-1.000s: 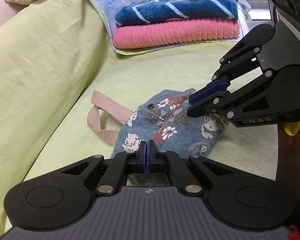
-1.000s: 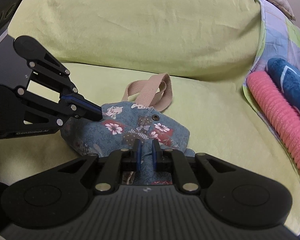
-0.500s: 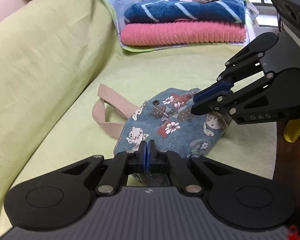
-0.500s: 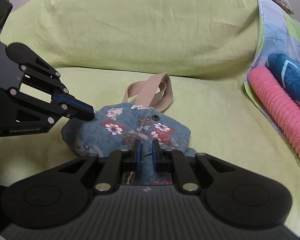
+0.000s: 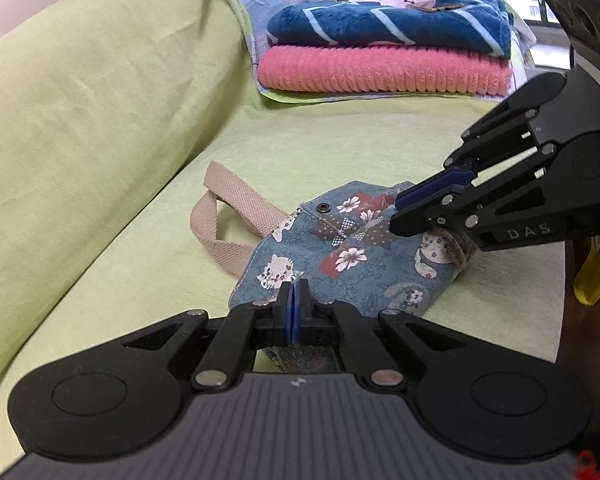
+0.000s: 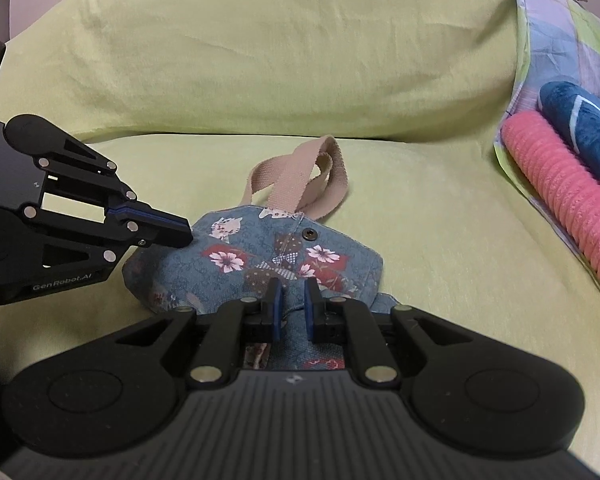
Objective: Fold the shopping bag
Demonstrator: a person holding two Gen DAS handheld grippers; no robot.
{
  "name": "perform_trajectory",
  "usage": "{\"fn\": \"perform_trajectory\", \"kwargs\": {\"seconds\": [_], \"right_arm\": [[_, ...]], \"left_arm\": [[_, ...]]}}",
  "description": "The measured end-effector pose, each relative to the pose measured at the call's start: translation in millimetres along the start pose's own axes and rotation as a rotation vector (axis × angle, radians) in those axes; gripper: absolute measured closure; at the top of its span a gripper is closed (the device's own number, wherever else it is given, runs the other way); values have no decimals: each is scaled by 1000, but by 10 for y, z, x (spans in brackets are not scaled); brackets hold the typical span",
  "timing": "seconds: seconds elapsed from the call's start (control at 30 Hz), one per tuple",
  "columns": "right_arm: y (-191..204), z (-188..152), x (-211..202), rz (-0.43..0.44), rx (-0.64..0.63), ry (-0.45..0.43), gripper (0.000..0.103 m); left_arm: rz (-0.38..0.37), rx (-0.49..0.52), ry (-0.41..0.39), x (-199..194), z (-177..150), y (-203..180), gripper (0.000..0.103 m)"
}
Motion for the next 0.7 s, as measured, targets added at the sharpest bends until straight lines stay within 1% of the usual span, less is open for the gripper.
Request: {"fn": "perform_trajectory", "kwargs": {"seconds": [0.17, 0.27, 0.37, 0.43, 0.47, 0.5, 0.53, 0.6, 0.7], "right_arm": [[3, 6, 0, -1, 3, 5, 93], [8, 6, 1, -2, 1, 3, 93], [13, -1, -6, -5, 2, -1, 93], [10, -8, -12, -4, 6, -5, 93], [6, -11, -17, -2, 9, -7, 93], [-2, -17, -26, 0, 14, -10, 93], [-9, -23, -34, 2, 19, -13, 93], [-21, -33, -46, 8, 30, -18, 93], [-24, -42, -52, 11, 38, -27, 93]], "left_arm": [[25, 16, 5, 2, 7, -40, 103], [28, 13, 6, -2, 12, -45, 103], [36, 44, 8, -20, 23, -68, 103], [18, 54, 12, -52, 47, -53, 103], [-8, 34, 15, -74, 63, -7, 103], [-40, 3, 19, -98, 82, 59, 98], [-67, -32, 20, -116, 102, 151, 88], [-101, -110, 21, -126, 142, 397, 88], [-124, -234, 38, -28, 211, 817, 88]]}}
Point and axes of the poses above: each gripper's, at about its wrist camera, not at the fingertips, and x roughly the way its jaws point, y to its left, z to its top, the point moved 8 cm from there along x, roughly the way its jaws point, and after that the axes turned 6 degrees about y, right-handed, at the moved point
